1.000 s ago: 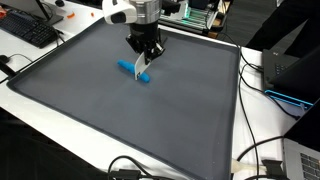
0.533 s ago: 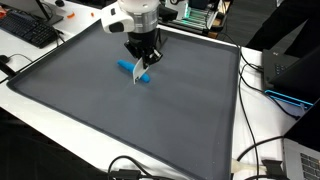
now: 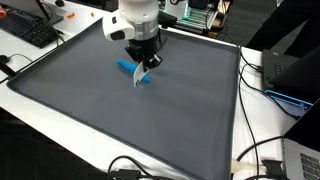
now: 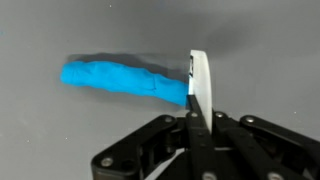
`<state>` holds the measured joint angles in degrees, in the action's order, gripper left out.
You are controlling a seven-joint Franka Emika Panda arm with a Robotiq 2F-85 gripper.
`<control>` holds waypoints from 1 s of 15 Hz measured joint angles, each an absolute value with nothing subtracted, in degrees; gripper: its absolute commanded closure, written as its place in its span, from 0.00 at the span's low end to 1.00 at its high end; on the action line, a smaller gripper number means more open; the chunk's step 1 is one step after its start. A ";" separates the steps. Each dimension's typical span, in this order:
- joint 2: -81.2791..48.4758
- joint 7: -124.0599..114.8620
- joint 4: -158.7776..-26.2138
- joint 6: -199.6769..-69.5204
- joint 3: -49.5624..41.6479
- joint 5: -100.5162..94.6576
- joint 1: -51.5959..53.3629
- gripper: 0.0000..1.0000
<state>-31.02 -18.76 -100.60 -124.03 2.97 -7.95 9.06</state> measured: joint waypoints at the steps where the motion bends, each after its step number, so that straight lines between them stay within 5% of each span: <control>1: -31.20 -18.76 -100.53 -124.07 2.88 -7.97 9.19 0.99; 15: -32.73 -18.76 -101.28 -127.29 2.15 -7.96 9.54 0.99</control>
<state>-32.73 -18.76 -101.28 -127.29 2.15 -7.96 9.54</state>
